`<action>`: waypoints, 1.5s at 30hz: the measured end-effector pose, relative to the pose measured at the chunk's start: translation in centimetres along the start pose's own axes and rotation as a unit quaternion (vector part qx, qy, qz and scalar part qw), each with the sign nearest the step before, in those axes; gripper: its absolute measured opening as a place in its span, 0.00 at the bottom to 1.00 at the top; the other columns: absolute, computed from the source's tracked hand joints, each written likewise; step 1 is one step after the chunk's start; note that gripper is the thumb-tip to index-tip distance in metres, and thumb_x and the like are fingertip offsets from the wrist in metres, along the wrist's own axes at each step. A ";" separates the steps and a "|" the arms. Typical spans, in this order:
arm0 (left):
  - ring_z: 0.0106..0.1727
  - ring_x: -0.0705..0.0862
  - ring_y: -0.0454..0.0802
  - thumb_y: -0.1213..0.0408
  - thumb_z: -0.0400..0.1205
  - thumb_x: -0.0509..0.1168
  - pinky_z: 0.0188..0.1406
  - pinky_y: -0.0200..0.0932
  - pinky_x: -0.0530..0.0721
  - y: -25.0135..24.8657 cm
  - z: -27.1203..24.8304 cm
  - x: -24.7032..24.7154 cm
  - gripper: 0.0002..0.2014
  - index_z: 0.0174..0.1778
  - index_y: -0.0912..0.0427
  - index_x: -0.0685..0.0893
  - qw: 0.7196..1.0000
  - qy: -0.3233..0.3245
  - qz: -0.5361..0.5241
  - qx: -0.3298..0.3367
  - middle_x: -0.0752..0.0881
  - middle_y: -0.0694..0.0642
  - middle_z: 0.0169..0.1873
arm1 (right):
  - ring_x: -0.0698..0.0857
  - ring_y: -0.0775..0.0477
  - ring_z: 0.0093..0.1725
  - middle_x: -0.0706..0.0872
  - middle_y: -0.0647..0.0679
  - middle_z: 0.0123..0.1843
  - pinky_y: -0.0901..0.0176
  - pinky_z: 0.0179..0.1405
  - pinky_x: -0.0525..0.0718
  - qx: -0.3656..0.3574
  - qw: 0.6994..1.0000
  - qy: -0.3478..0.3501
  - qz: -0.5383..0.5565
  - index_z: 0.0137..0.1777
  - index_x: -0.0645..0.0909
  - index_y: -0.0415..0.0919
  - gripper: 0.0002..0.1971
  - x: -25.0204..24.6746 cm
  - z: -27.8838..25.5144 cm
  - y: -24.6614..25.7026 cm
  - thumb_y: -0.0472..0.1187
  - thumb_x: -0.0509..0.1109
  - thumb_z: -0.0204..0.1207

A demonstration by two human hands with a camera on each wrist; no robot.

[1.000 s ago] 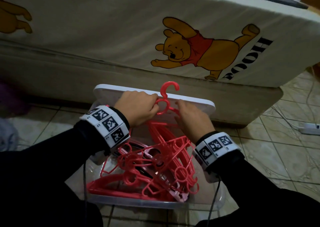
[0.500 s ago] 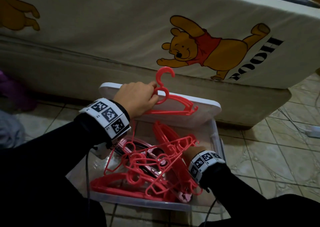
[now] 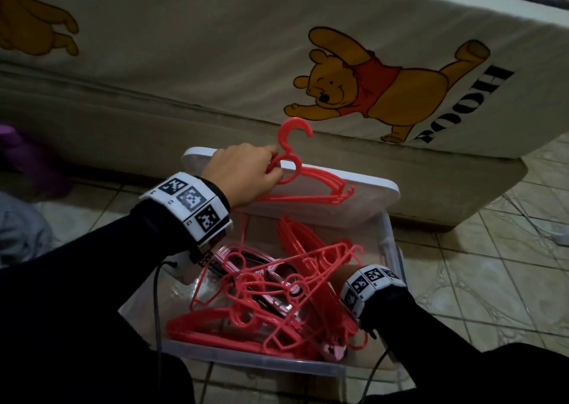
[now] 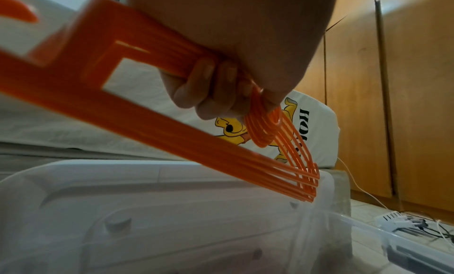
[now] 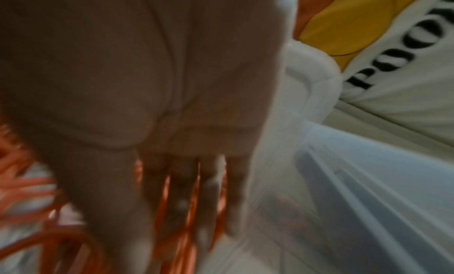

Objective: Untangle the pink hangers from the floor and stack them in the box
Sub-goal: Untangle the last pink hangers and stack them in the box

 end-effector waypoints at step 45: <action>0.41 0.81 0.42 0.26 0.69 0.55 0.41 0.44 0.78 -1.6 -0.1 0.9 0.33 0.60 0.46 0.80 0.982 0.089 -0.146 0.077 0.84 0.44 0.42 | 0.83 0.53 0.39 0.85 0.51 0.41 0.50 0.42 0.84 -0.120 0.829 -0.494 0.233 0.45 0.88 0.44 0.03 -12.9 -6.4 -3.8 0.36 0.75 0.73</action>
Point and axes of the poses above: each hand's wrist, its own z-axis towards the middle knuckle, its own x-axis out of the palm, y = z × x, the point moved 5 cm from there along z, towards the middle knuckle
